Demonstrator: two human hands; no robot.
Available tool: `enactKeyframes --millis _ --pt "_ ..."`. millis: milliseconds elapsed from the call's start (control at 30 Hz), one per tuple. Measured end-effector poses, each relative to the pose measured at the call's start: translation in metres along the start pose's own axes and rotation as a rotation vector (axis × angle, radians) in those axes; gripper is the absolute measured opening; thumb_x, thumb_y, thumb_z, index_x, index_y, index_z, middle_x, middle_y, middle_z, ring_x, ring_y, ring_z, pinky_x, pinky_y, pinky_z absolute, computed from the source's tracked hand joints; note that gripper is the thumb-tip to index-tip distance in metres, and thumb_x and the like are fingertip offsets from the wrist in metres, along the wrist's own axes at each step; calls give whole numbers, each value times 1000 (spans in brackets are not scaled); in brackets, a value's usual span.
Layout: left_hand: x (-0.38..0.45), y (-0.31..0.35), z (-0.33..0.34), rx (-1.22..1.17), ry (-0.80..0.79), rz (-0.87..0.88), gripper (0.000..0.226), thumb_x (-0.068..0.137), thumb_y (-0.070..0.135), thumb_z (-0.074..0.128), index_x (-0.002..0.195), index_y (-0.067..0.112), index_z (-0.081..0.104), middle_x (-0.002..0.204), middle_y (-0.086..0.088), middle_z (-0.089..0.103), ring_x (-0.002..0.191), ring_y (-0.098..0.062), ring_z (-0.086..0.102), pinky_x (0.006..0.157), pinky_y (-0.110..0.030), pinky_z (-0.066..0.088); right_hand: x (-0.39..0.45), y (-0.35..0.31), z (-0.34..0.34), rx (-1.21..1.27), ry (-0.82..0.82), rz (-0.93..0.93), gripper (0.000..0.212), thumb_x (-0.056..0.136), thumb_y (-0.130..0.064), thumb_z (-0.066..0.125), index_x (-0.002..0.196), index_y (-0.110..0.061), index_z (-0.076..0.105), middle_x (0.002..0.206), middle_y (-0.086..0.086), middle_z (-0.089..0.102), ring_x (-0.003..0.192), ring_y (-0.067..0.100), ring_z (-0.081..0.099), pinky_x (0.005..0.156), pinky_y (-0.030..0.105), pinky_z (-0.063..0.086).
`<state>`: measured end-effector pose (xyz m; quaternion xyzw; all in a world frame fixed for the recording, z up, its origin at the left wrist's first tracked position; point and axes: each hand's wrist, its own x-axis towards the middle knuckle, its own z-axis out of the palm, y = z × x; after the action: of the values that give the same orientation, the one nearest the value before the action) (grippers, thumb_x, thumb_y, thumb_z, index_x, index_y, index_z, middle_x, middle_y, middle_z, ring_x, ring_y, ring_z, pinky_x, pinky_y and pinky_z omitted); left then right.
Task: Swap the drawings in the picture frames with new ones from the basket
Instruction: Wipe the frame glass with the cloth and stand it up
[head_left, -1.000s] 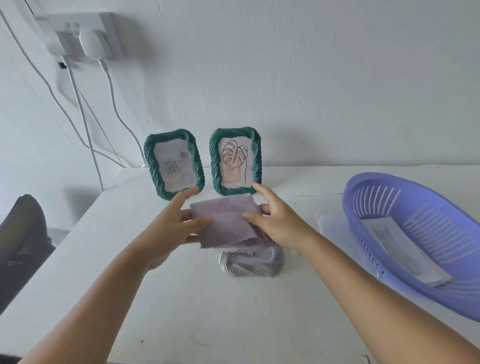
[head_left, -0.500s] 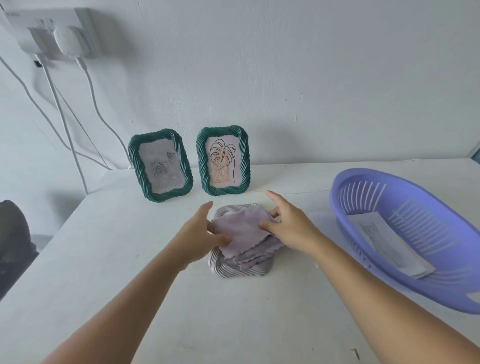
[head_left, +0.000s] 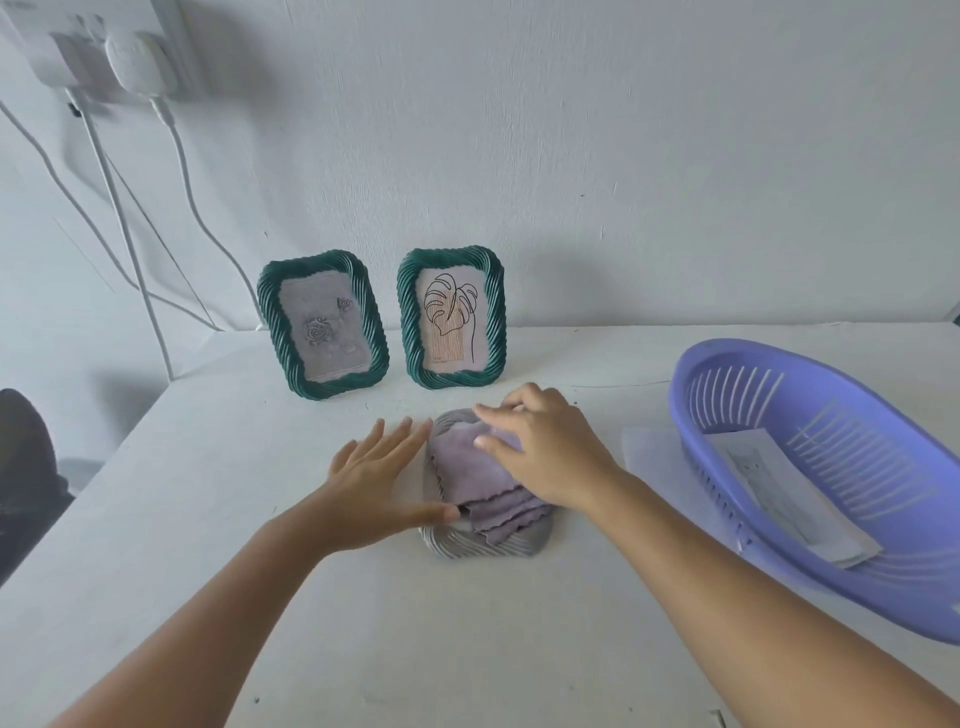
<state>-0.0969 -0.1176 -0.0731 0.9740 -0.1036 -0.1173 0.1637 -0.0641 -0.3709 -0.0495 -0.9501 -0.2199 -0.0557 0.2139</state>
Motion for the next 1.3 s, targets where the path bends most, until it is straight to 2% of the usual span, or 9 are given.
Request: enactKeyframes --millis 100,167,367,567,667,800,967,1167,1300 --pt "0 -4 4 31 -15 6 113 55 107 41 143 68 -19 168 15 -13 150 -8 -26 123 -39 -10 -3 0 15 -100 -108 -8 49 96 -61 51 140 -42 56 137 -6 49 127 22 41 107 42 37" --pt "0 -7 7 41 -4 24 116 51 108 43 140 71 -23 168 14 -15 150 -8 -28 123 -40 -13 -8 1 23 -173 -96 -22 50 96 -63 48 142 -44 52 141 -9 46 129 21 38 109 42 32" --pt "1 -11 9 61 -27 52 133 44 108 49 148 63 -19 166 16 -22 148 -9 -35 123 -48 -16 -14 4 25 -199 -69 -22 44 99 -61 44 141 -51 50 147 -14 40 132 17 32 113 47 14" --pt "1 -11 10 47 -11 43 131 41 109 49 146 64 -15 166 18 -20 148 -6 -34 123 -46 -17 -13 11 16 -224 -134 -12 38 103 -54 40 140 -53 49 152 -11 38 137 18 31 118 58 3" --pt "2 -12 11 56 -5 48 132 41 109 48 147 64 -16 166 18 -20 148 -6 -35 123 -46 -17 -5 4 14 -229 -127 26 40 103 -59 34 136 -51 55 147 -11 42 135 17 33 117 59 0" --pt "2 -12 12 64 -3 49 134 41 110 47 150 61 -15 166 17 -20 148 -7 -34 123 -47 -16 -3 -20 24 -253 -26 67 35 100 -60 43 120 -45 68 132 -9 53 127 18 44 114 56 5" --pt "2 -12 12 63 -2 46 138 41 110 46 154 56 -12 167 17 -19 149 -7 -32 124 -47 -16 -21 -10 27 -269 -4 62 31 102 -53 45 125 -46 64 136 -10 53 128 18 45 114 56 15" --pt "2 -12 13 72 12 48 138 42 110 45 156 54 -10 167 16 -18 149 -7 -32 124 -47 -15 3 -8 23 -349 39 142 31 102 -49 44 122 -40 66 126 -4 48 118 22 43 107 48 20" --pt "3 -13 14 64 24 52 133 41 110 47 150 62 -14 167 17 -18 149 -7 -31 124 -46 -15 -7 -15 28 -262 -9 16 28 101 -52 46 121 -45 64 124 -8 47 118 21 42 109 50 19"
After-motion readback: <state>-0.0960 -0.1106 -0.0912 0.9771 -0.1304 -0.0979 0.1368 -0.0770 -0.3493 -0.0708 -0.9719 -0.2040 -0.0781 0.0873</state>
